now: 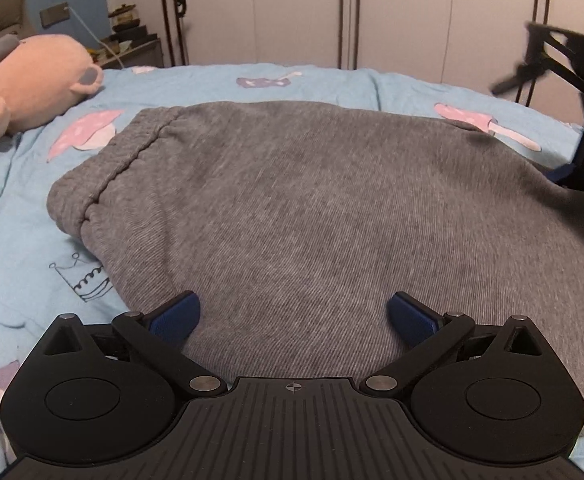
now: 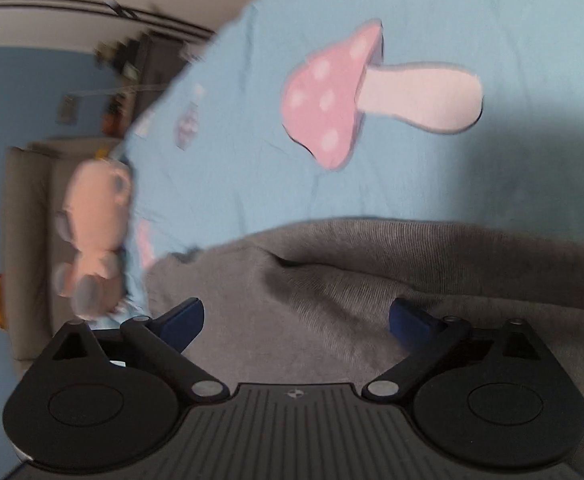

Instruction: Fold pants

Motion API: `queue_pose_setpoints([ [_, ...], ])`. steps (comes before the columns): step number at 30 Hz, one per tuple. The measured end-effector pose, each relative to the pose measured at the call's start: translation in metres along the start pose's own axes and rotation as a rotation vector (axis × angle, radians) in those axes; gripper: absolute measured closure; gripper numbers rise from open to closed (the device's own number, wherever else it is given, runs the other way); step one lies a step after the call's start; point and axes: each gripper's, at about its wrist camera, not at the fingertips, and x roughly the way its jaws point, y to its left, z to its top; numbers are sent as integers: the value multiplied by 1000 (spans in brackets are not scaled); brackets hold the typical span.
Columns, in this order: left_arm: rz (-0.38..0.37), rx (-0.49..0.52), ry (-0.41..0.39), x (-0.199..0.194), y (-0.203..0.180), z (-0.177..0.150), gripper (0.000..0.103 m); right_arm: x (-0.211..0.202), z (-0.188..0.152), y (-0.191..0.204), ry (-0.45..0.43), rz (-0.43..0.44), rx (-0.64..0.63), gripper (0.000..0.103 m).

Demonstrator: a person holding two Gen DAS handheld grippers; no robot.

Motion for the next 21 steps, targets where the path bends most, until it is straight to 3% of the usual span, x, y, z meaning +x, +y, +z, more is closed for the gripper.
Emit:
queue_pose_setpoints([
  [3, 3, 1, 0, -1, -1, -1, 0, 16, 8, 7, 34, 99, 55, 4],
  [5, 5, 3, 0, -1, -2, -1, 0, 24, 11, 12, 35, 121, 83, 4],
  [10, 7, 4, -5, -1, -2, -1, 0, 37, 23, 7, -47, 222, 195, 3],
  [13, 5, 4, -6, 0, -2, -1, 0, 40, 28, 12, -97, 185, 154, 4],
  [21, 1, 0, -7, -1, -1, -1, 0, 37, 23, 14, 20, 31, 17, 4],
])
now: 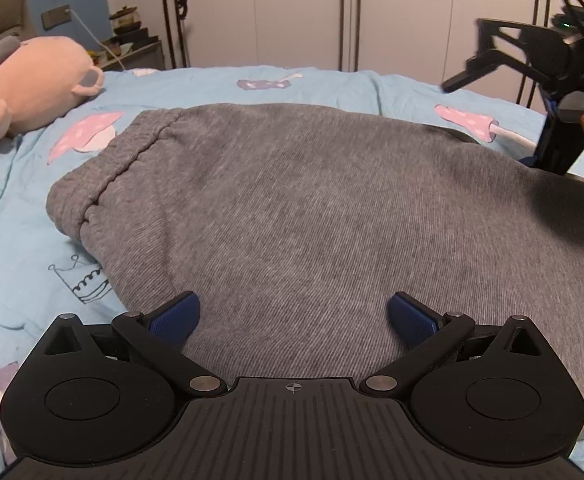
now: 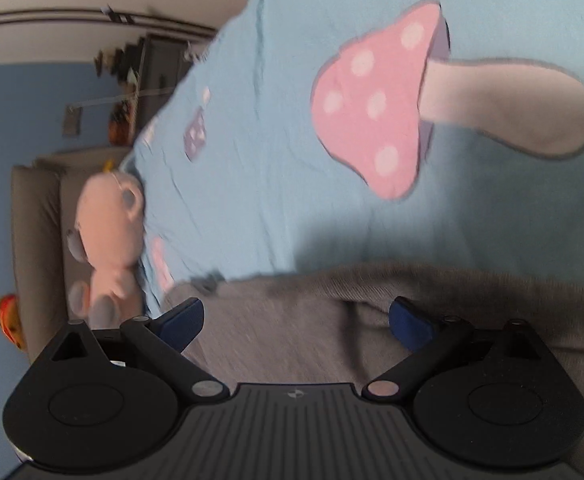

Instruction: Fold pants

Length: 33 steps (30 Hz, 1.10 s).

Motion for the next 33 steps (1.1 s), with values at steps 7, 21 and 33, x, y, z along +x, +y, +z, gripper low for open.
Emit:
queue_pose_setpoints([
  [7, 0, 0, -3, 0, 0, 0, 0, 21, 15, 6, 10, 88, 131, 3],
  [21, 2, 0, -12, 0, -1, -1, 0, -53, -8, -1, -234, 82, -8, 4],
  [33, 2, -3, -16, 2, -1, 0, 0, 11, 19, 6, 49, 34, 84, 4],
])
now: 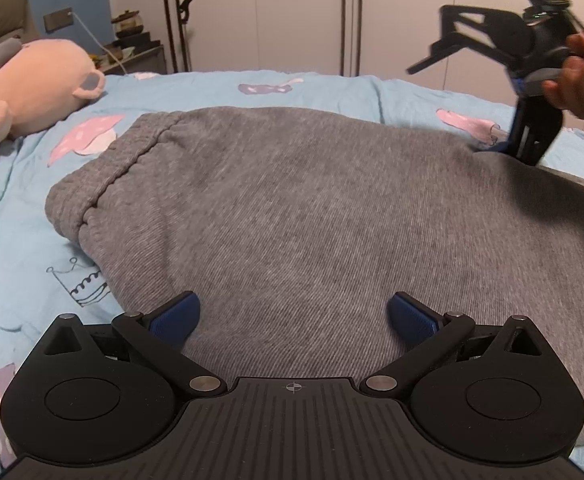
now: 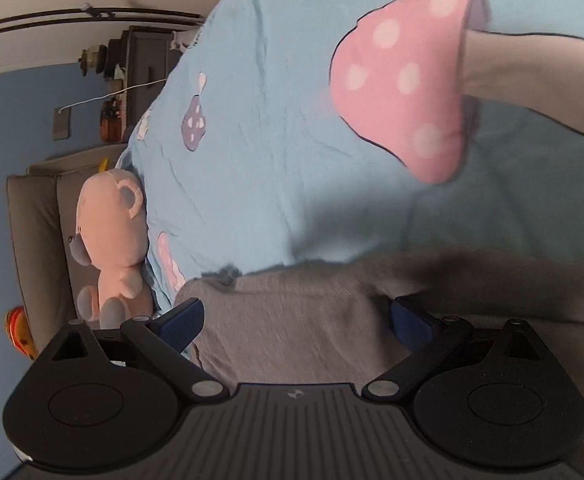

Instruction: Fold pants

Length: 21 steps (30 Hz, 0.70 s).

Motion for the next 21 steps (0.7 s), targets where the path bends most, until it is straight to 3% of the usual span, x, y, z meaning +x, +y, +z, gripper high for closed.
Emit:
queue_pose_setpoints([
  [3, -1, -2, -4, 0, 0, 0, 0, 3, 8, 2, -91, 27, 30, 3],
  [5, -2, -3, -4, 0, 0, 0, 0, -16, 13, -12, -202, 140, 83, 5],
  [6, -2, -3, -4, 0, 1, 0, 0, -27, 15, -18, -298, 229, 87, 18],
  [7, -2, -3, -5, 0, 1, 0, 0, -44, 14, -24, -413, 301, 55, 18],
  [8, -3, -4, -6, 1, 1, 0, 0, -61, 12, -28, -510, 292, 50, 14],
  [9, -3, -5, -6, 1, 1, 0, 0, -74, 11, -29, -537, 253, 38, 6],
  [11, -1, -6, -10, 1, 0, 0, 0, -78, 6, -29, -442, 234, 10, 4],
  [14, 2, -5, -11, 1, 0, 0, 0, -69, -30, -15, -336, 230, -136, 5],
  [16, -2, -10, -11, 0, 1, 0, 0, -47, -50, -10, -207, 216, -191, 13],
  [17, -2, -13, -12, 0, 1, 0, 0, -31, -57, -11, -139, 195, -186, 26],
  [18, -1, -12, -12, -1, 1, 0, 0, -14, -58, -12, -79, 163, -179, 48],
  [19, -1, -12, -13, -2, 0, 0, 0, 2, -57, -13, -44, 103, -185, 60],
  [21, -4, -18, -15, -2, 2, 0, 0, 17, -43, -16, -96, 12, -198, 99],
])
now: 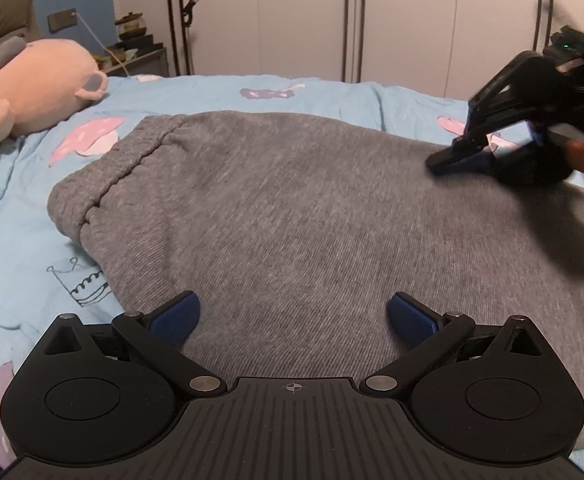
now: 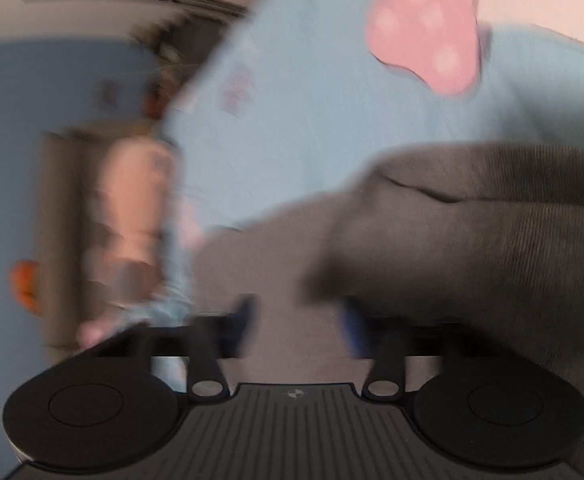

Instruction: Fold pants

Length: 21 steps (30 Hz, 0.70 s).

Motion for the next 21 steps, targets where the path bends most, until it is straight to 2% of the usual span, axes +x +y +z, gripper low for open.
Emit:
queue_pose_setpoints([
  [1, -3, -5, -2, 0, 1, 0, 0, -4, 11, -3, -87, -24, -4, 103],
  [3, -4, -7, -2, 1, 1, 0, 0, -21, 25, 6, -352, -179, -65, 103],
  [4, -1, -4, -4, 1, 1, 0, 0, -29, 29, 8, -409, -225, -62, 103],
  [5, 0, -1, -4, 2, 0, 0, 0, -34, 26, 10, -407, -191, -52, 96],
  [6, 1, -2, -4, 3, 0, 1, 0, -38, 19, 16, -395, -149, -88, 96],
  [9, 3, -1, -10, 4, -1, 1, 0, -39, -29, 48, -377, -166, -336, 96],
  [10, 2, -2, -11, 4, 0, 1, 0, -38, -45, 53, -361, -142, -393, 96],
  [12, -1, -5, -10, 4, 1, 1, 0, -28, -62, 48, -304, -110, -383, 96],
  [14, -4, -8, -7, 3, 1, 1, 0, -13, -71, 33, -261, -203, -383, 97],
  [15, -4, -7, -8, 3, 1, 1, 0, -6, -71, 25, -269, -271, -382, 103],
  [17, -5, -8, -8, 3, 1, 1, 0, -10, -60, 14, -349, -236, -368, 103],
  [18, -2, -6, -9, 4, 1, 2, 0, -15, -58, 15, -400, -250, -358, 103],
  [19, 0, -4, -9, 4, 1, 1, 0, -18, -53, 25, -484, -309, -379, 103],
  [20, 1, -3, -11, 4, 1, 1, 0, -26, -51, 30, -574, -427, -414, 103],
  [21, 2, -3, -14, 5, 1, 1, 0, -34, -52, 36, -631, -497, -427, 95],
])
